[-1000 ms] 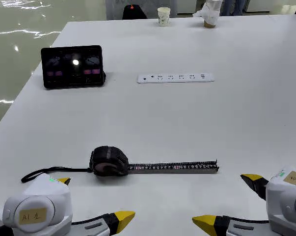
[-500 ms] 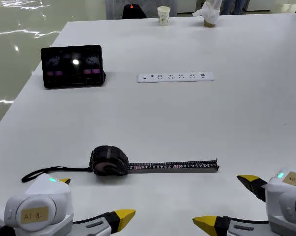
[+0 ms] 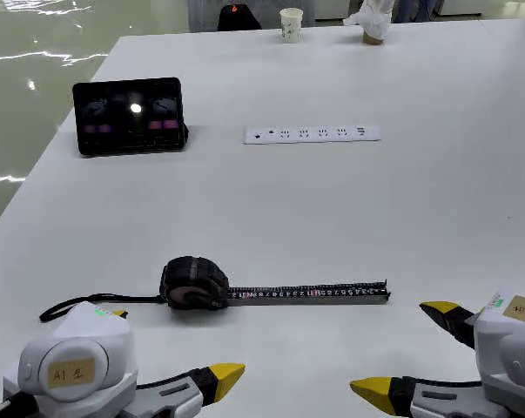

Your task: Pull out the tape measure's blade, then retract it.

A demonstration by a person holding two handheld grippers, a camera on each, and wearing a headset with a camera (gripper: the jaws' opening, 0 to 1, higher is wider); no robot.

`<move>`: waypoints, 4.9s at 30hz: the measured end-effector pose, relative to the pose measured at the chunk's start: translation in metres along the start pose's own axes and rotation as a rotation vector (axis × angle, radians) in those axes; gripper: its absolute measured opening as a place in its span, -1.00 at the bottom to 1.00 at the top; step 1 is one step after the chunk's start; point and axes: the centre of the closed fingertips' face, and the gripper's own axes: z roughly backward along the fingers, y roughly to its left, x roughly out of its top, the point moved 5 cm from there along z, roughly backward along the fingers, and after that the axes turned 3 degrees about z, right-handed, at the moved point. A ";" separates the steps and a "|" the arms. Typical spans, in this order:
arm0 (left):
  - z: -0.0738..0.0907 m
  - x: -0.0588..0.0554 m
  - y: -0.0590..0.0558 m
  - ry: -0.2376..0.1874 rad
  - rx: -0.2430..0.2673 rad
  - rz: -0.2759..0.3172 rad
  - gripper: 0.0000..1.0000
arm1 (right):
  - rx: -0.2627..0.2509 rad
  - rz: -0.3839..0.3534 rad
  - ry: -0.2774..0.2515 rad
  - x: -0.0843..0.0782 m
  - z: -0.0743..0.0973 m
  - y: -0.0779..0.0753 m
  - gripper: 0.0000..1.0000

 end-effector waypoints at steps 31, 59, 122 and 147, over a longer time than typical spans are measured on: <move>-0.022 0.014 0.008 -0.015 0.025 -0.005 0.94 | 0.093 0.145 0.066 -0.011 -0.008 -0.033 0.42; -0.049 0.024 0.021 -0.010 0.038 0.035 0.87 | 0.202 0.310 0.122 -0.012 -0.028 -0.063 0.00; -0.092 0.032 0.041 0.033 0.098 0.216 0.38 | 0.392 0.555 0.306 -0.005 -0.077 -0.101 -0.52; -0.103 0.026 0.046 0.063 0.165 0.328 0.29 | 0.437 0.579 0.320 -0.008 -0.083 -0.103 -0.75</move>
